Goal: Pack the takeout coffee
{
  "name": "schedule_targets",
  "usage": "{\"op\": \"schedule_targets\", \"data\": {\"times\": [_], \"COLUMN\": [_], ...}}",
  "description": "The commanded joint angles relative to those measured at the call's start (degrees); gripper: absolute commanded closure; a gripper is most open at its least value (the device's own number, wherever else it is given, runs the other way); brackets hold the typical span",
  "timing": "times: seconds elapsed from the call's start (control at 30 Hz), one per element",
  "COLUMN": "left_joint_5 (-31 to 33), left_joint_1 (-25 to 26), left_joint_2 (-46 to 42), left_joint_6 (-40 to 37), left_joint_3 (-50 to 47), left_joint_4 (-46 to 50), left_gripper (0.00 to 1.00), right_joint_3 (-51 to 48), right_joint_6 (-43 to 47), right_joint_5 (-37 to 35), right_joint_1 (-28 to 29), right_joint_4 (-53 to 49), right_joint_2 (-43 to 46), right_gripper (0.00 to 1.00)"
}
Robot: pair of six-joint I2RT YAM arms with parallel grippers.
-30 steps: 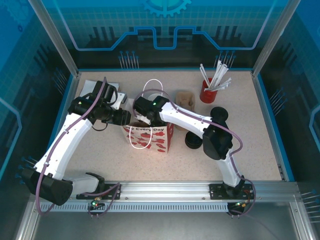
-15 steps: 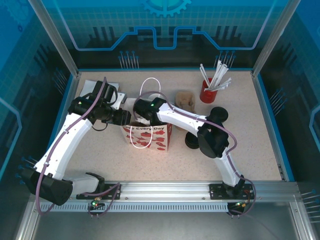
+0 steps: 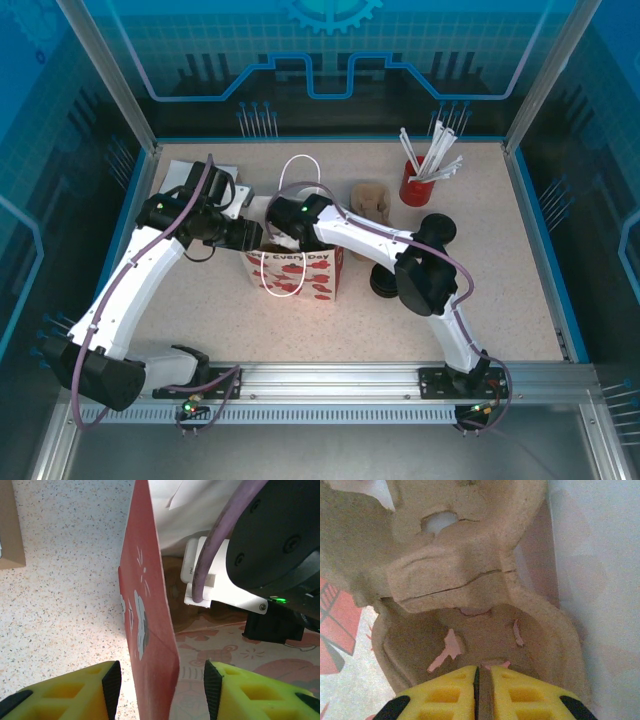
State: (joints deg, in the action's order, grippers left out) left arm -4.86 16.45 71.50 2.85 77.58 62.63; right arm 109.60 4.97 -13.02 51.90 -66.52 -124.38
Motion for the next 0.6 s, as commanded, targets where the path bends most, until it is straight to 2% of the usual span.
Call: {"op": "schedule_targets", "data": {"times": [0.0, 0.57], "left_joint_5": [-1.3, -1.8], "left_joint_1": [-0.5, -0.5], "left_joint_2": [-0.5, -0.2], "left_joint_6": [-0.9, -0.6], "left_joint_3": [0.8, 0.8], "left_joint_4": [0.2, 0.1], "left_gripper": [0.5, 0.5], "right_joint_3": [1.8, 2.5], "right_joint_6": [-0.5, -0.6], "right_joint_5": [1.6, 1.2], "right_joint_1": [-0.8, -1.8], "right_joint_4": [-0.8, 0.4], "right_joint_2": [0.9, -0.1], "right_gripper": [0.84, 0.84]}}
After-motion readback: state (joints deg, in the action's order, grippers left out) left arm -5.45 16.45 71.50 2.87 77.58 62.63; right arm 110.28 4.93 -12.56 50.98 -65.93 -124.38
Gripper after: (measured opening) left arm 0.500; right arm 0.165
